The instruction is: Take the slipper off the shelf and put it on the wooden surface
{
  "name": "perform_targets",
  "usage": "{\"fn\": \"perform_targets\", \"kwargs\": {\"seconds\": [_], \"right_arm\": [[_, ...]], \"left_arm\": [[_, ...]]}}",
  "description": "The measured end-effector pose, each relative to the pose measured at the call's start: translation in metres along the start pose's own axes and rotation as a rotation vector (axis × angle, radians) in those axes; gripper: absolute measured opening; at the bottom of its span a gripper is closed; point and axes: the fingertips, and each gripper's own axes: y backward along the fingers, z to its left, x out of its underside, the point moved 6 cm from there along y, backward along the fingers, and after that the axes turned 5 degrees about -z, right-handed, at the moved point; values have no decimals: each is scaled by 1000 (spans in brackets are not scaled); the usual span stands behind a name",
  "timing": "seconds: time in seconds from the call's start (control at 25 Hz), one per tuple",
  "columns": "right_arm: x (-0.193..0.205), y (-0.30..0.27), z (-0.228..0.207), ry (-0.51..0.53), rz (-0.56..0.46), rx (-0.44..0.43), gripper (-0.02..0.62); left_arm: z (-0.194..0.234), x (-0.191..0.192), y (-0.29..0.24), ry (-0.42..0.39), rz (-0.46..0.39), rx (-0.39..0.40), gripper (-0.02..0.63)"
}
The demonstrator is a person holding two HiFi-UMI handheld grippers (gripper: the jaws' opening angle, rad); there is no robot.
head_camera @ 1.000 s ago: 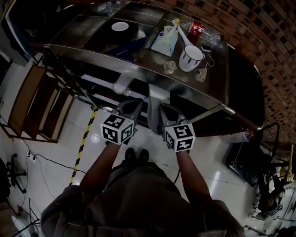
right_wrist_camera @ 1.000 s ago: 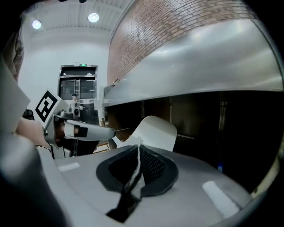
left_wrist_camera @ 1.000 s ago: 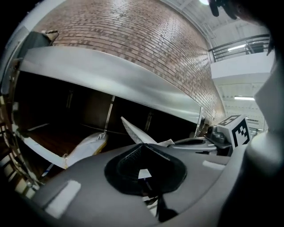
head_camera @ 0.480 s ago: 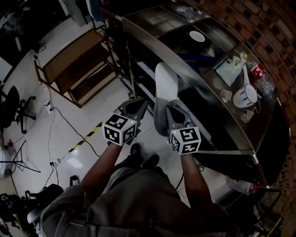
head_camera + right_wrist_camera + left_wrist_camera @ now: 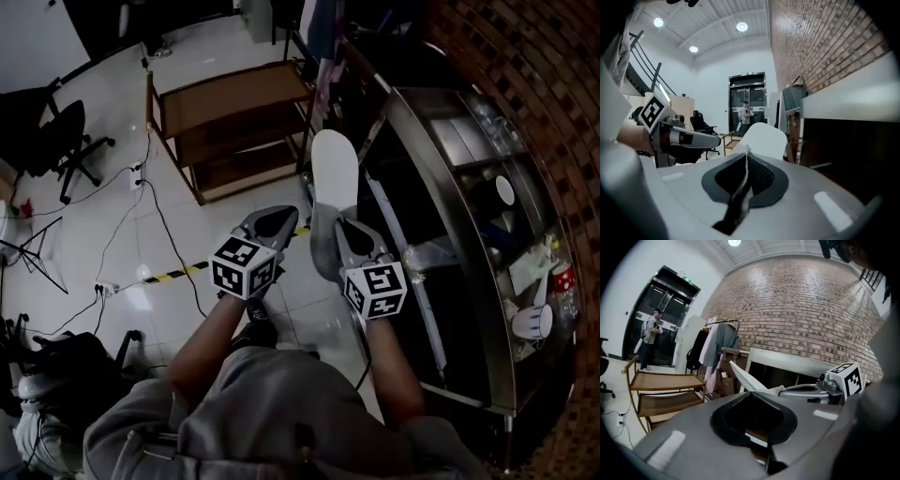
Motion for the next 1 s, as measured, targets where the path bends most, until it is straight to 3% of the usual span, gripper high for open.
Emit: {"fn": "perform_targets", "kwargs": {"seconds": [0.4, 0.72, 1.0], "right_arm": [[-48, -177, 25, 67, -21, -96, 8], [-57, -281, 32, 78, -28, -177, 7], [-44, -369, -2, 77, -47, -257, 8]], "left_arm": [[160, -44, 7, -16, -74, -105, -8], [252, -59, 7, -4, -103, -207, -8], [311, -53, -44, 14, -81, -284, -8]]}}
